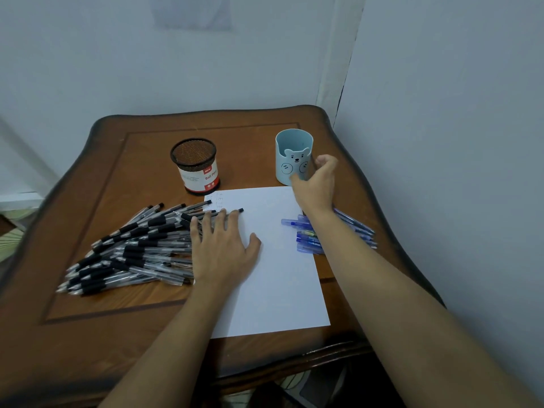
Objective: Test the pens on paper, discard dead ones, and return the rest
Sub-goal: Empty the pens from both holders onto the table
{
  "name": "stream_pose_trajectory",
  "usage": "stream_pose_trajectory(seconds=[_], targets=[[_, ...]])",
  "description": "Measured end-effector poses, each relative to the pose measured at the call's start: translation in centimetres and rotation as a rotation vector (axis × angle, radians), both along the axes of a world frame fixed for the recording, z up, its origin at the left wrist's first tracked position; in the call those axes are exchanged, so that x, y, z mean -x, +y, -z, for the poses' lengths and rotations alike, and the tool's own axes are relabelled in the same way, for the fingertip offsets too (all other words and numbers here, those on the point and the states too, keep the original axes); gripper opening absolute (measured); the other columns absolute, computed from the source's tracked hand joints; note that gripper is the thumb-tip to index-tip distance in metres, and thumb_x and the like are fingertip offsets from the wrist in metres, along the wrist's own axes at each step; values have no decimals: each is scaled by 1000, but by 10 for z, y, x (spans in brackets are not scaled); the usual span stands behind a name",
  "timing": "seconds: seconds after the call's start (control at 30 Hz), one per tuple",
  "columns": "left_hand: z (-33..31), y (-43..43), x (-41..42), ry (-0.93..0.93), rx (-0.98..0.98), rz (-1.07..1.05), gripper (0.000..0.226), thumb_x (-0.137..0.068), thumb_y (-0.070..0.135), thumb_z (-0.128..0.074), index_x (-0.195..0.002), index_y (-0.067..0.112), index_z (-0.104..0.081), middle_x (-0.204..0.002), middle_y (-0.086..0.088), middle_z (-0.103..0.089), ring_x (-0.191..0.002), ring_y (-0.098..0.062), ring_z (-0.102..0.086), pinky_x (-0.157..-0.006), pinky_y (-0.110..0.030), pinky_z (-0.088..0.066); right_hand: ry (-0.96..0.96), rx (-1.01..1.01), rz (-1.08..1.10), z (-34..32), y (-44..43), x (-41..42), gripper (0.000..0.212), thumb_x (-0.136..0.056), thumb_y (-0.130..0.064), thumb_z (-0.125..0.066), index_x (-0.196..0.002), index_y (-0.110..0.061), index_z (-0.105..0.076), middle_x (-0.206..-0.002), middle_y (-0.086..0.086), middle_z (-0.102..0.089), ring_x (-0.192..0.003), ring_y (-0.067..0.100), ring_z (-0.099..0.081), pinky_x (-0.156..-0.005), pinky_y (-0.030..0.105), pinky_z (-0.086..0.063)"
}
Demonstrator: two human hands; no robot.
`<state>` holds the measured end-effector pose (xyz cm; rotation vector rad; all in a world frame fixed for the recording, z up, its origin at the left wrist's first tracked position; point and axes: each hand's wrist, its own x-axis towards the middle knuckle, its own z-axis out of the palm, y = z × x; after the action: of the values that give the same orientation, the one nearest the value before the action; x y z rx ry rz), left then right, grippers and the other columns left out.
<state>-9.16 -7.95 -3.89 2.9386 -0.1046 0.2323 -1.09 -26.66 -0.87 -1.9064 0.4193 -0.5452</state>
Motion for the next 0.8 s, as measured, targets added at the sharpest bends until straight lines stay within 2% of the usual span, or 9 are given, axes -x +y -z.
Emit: stream_pose_trajectory(seconds=[0.1, 0.17, 0.2, 0.27, 0.37, 0.43, 0.53, 0.67, 0.8], targets=[[0, 0, 0, 5, -3, 1, 65, -93, 56, -35, -148, 22, -39, -157, -5, -40, -149, -31, -25, -124, -52, -3, 39, 204, 69, -1, -3, 26, 18, -86, -17, -67, -97, -19, -53, -108, 2, -63, -99, 18, -60, -75, 25, -53], [0, 0, 0, 7, 5, 0, 64, -94, 55, -37, -148, 22, -40, -156, -5, -41, -149, -31, -25, -124, -52, -3, 92, 394, -40, -2, -6, 48, 12, -89, -27, -66, -95, -23, -56, -105, -2, -68, -94, 14, -59, -87, 35, -52], [0, 0, 0, 6, 8, 0, 64, -94, 55, -38, -148, 21, -40, -156, -6, -41, -149, -31, -26, -124, -52, -3, 139, 521, -113, -2, -8, 58, 17, -89, -35, -65, -101, -25, -58, -110, -4, -67, -99, 14, -58, -96, 39, -47], [-1, -1, 1, 2, 10, 2, 63, -93, 54, -39, -147, 20, -42, -155, -6, -43, -148, -32, -28, -123, -52, -5, 295, 784, -257, 0, -12, 75, 47, -89, -57, -58, -129, -31, -53, -139, -4, -56, -129, 20, -47, -112, 48, -30], [-2, -1, 1, 20, -3, 1, 63, -94, 55, -38, -148, 22, -39, -156, -5, -41, -149, -31, -25, -124, -52, -4, 496, 999, -380, 4, -17, 89, 85, -84, -83, -38, -155, -39, -22, -167, -1, -14, -154, 31, -5, -117, 63, 3], [-3, -1, 1, 24, -1, 0, 63, -95, 55, -37, -149, 22, -39, -156, -5, -40, -149, -31, -24, -124, -52, -4, 552, 1044, -396, 11, -20, 92, 95, -79, -90, -28, -158, -40, -9, -168, 0, 0, -153, 35, 6, -114, 66, 9], [-4, -1, 3, 24, 4, 1, 62, -95, 55, -37, -149, 23, -38, -157, -5, -40, -149, -31, -24, -124, -51, -3, 577, 1067, -390, 16, -24, 91, 90, -82, -88, -21, -158, -42, -3, -168, 2, 4, -153, 39, 4, -115, 68, 5], [-4, -1, 3, 23, 1, -4, 62, -95, 55, -37, -149, 24, -38, -157, -4, -40, -149, -30, -24, -123, -51, -4, 582, 1050, -346, 18, -33, 87, 71, -94, -74, -24, -157, -42, -14, -168, 1, -6, -153, 38, -8, -117, 66, -6], [-4, 3, 1, 40, 10, 4, 62, -95, 54, -39, -150, 24, -38, -158, -3, -38, -150, -29, -23, -123, -51, -4, 567, 1003, -253, 20, -47, 84, 66, -97, -69, -26, -156, -39, -24, -166, 2, -16, -151, 36, -17, -117, 64, -14]])
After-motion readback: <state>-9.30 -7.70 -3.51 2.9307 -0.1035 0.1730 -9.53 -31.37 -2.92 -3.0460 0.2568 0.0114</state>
